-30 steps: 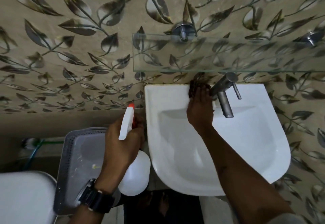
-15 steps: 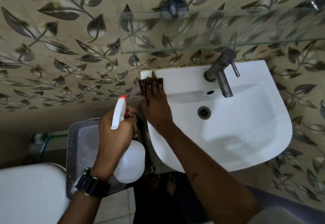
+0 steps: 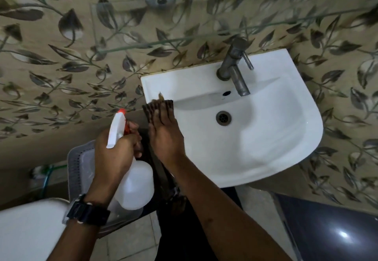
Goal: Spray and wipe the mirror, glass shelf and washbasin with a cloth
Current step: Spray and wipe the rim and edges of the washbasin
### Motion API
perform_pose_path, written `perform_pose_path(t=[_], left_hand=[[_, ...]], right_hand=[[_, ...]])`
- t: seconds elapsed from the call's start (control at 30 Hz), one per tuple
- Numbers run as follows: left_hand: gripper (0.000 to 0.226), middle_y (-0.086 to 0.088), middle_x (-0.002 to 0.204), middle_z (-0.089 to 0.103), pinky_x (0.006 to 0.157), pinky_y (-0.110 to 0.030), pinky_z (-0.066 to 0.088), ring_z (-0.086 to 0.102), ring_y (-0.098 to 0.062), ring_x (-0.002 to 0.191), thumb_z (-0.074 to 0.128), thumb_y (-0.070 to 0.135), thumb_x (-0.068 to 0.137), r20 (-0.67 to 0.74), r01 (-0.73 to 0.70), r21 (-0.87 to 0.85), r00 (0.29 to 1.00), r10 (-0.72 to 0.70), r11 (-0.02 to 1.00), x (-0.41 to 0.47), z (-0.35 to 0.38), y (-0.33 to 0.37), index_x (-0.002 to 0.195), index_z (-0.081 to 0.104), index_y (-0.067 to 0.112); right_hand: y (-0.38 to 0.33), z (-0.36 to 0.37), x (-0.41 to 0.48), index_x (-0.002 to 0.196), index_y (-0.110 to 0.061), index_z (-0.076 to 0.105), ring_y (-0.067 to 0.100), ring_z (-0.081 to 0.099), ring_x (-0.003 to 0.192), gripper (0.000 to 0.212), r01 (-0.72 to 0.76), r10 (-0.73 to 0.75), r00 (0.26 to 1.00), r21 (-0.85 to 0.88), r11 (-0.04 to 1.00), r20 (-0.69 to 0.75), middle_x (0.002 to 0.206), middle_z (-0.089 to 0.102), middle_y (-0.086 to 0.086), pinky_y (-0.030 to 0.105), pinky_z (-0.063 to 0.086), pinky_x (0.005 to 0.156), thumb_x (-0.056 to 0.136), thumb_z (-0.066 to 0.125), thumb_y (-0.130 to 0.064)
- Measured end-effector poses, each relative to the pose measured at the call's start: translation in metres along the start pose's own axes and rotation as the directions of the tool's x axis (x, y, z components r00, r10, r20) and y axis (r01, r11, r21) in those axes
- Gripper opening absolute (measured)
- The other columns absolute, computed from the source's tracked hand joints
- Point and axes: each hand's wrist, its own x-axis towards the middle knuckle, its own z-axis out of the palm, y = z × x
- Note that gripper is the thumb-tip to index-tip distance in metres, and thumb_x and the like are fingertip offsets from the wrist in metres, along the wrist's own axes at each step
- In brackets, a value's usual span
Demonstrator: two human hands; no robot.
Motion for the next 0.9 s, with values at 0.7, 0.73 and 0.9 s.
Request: perform_pose_path(t=[0.7, 0.73, 0.9], left_hand=[[0.015, -0.009, 0.065, 0.063, 0.063, -0.031, 0.049, 0.059, -0.020, 0.059, 0.057, 0.001, 0.083, 0.224, -0.076, 0.146, 0.974, 0.041, 0.986, -0.065, 0.070, -0.018, 0.074, 0.065, 0.009], [0.015, -0.008, 0.069, 0.065, 0.063, -0.027, 0.049, 0.059, -0.017, 0.059, 0.058, 0.002, 0.081, 0.230, -0.054, 0.142, 0.973, 0.020, 0.988, -0.067, 0.072, -0.016, 0.076, 0.068, 0.012], [0.020, -0.007, 0.075, 0.066, 0.059, -0.035, 0.051, 0.061, -0.025, 0.067, 0.055, 0.003, 0.077, 0.288, -0.002, 0.111, 0.957, -0.031, 0.994, -0.070, 0.085, -0.015, 0.083, 0.070, 0.015]], right_hand=[[0.045, -0.065, -0.156, 0.146, -0.018, 0.052, 0.023, 0.031, 0.151, 0.053, 0.077, -0.077, 0.989, 0.005, 0.997, 0.128, 0.161, 0.039, 0.003, 0.042, 0.029, 0.114, 0.093, 0.049, -0.027], [0.055, -0.067, -0.160, 0.142, -0.015, 0.056, 0.026, 0.037, 0.147, 0.050, 0.109, -0.110, 0.988, 0.017, 0.994, 0.108, 0.158, 0.043, 0.005, 0.041, 0.032, 0.113, 0.093, 0.051, -0.024], [0.139, -0.113, -0.195, 0.131, -0.010, 0.066, 0.031, 0.051, 0.136, 0.040, 0.145, -0.138, 0.987, -0.084, 0.986, 0.084, 0.146, 0.056, 0.010, 0.045, 0.042, 0.108, 0.092, 0.063, -0.021]])
